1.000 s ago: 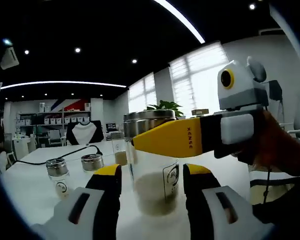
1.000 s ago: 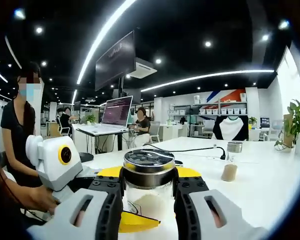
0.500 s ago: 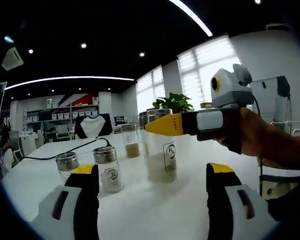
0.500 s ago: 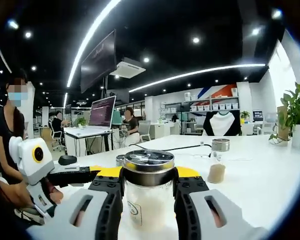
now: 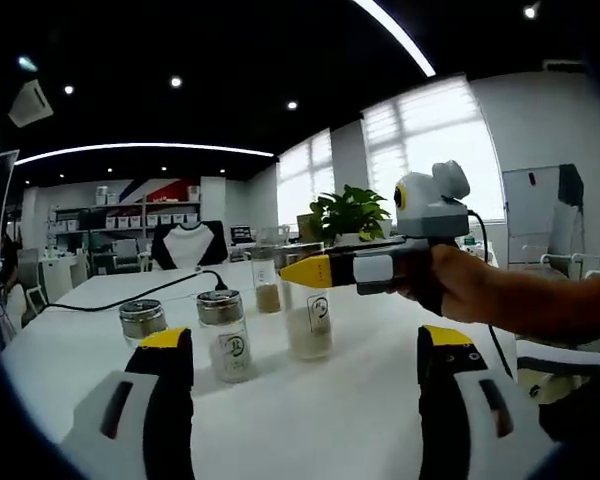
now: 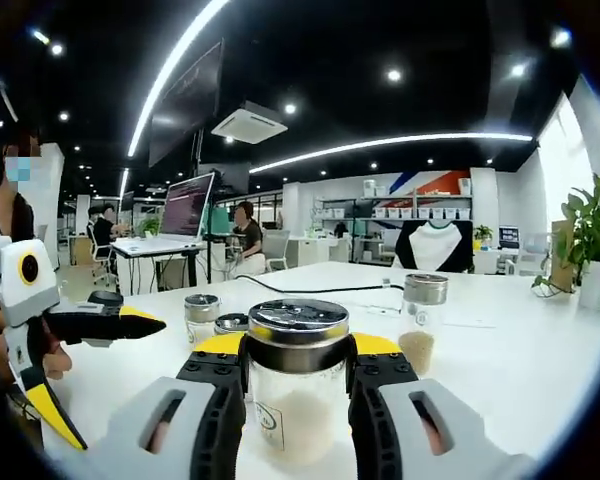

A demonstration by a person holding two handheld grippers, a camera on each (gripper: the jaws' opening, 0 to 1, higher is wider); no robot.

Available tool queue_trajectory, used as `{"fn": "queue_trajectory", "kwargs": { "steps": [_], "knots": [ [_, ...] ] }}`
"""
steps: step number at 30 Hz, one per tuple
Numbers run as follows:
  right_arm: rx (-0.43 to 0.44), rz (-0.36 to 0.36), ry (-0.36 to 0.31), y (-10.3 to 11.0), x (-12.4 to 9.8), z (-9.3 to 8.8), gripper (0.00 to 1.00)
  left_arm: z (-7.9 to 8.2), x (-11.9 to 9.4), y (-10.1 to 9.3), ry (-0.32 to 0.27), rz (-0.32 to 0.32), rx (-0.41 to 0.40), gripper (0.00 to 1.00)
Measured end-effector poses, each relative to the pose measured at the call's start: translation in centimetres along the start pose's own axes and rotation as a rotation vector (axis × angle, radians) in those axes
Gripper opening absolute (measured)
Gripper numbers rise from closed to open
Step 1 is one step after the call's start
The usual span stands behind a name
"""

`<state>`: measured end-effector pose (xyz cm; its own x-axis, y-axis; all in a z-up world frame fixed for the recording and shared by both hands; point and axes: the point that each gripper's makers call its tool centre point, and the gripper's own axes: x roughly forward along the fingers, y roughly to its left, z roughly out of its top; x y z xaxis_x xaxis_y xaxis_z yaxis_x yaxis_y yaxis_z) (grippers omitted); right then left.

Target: Rotate the seasoning bottle until the label or dispensing opening points toward the visible target arrow and the bottle remains upright within the marked orientation range

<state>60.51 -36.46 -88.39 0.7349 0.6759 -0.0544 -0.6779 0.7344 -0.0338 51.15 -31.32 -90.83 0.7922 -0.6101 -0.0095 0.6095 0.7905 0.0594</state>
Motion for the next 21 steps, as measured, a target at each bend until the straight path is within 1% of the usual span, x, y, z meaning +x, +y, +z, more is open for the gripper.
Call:
{"fn": "queue_trajectory", "kwargs": {
  "steps": [3,5,8,9,12,15,16,18,19,21],
  "knots": [
    [-0.007,0.007,-0.002,-0.3,0.5,-0.2,0.36,-0.2,0.1,0.2,0.002,0.007,-0.009,0.98],
    [0.001,-0.004,-0.003,-0.6,0.6,-0.4,0.36,-0.1,0.1,0.1,-0.001,0.000,-0.050,1.00],
    [0.012,-0.016,0.001,-1.2,0.7,-0.9,0.36,0.0,0.1,0.1,-0.008,-0.007,-0.063,1.00],
    [0.010,-0.008,-0.006,-1.2,0.6,-0.8,0.36,-0.1,0.2,0.1,-0.004,-0.006,-0.069,1.00],
    [0.004,-0.005,-0.022,-1.2,0.6,-0.7,0.36,-1.1,0.3,-0.2,0.049,-0.028,-0.039,1.00],
    [-0.003,0.009,-0.020,-1.1,0.5,-0.6,0.36,-0.8,0.3,-0.7,0.027,-0.049,-0.046,1.00],
    [-0.003,0.015,-0.018,-1.1,0.6,-0.6,0.36,-0.8,0.4,-0.8,0.026,-0.055,-0.035,1.00],
    [-0.003,0.050,-0.010,-1.2,0.7,-0.6,0.37,-0.8,0.4,-1.0,0.041,-0.051,0.041,1.00],
    [-0.003,0.059,-0.007,-1.2,0.6,-0.6,0.37,-0.7,0.4,-1.3,0.036,-0.056,0.061,1.00],
    [-0.004,0.070,-0.004,-1.2,0.7,-0.6,0.37,-0.6,0.5,-1.7,0.030,-0.067,0.064,1.00]
  ]
}}
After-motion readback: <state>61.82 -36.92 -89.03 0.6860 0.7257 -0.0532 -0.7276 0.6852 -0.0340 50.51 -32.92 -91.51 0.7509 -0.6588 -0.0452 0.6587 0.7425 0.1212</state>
